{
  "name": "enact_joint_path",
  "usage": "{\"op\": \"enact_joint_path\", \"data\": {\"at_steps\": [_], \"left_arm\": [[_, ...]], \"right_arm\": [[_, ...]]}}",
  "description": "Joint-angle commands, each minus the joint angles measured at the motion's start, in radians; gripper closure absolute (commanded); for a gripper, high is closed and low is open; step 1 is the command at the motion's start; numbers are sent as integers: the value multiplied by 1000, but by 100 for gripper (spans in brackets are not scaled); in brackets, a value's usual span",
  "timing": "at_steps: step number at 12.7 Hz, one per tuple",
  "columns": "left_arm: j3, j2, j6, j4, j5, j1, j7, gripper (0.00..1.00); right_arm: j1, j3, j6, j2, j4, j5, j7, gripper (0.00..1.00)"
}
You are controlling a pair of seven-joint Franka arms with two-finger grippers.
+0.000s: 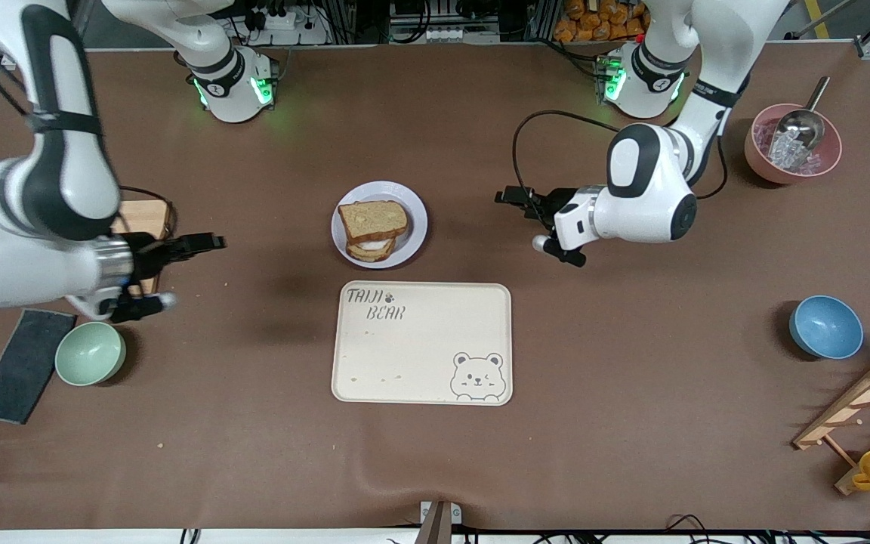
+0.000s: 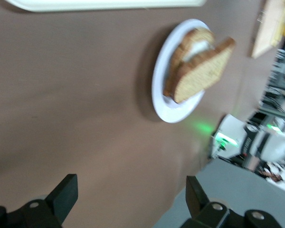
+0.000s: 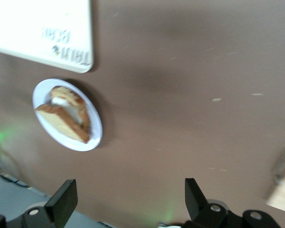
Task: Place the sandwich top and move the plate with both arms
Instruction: 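Withdraw the right gripper while the left gripper moves toward the plate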
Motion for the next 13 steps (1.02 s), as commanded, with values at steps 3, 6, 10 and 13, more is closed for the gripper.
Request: {"op": "enact_joint_path", "data": {"at_steps": [3, 6, 10, 13], "left_arm": [[-6, -10, 73, -72, -159, -25, 188, 0], [-6, 94, 197, -2, -254, -111, 181, 0], [-6, 213, 298, 84, -368, -179, 187, 0], [-6, 274, 355, 140, -443, -237, 188, 0]], "right_arm": [[-67, 15, -32, 12, 143, -175, -119, 0], [-93, 13, -36, 8, 195, -224, -207, 0], [-127, 13, -66, 5, 310, -224, -207, 0], [-133, 21, -65, -46, 330, -226, -180, 0]]}}
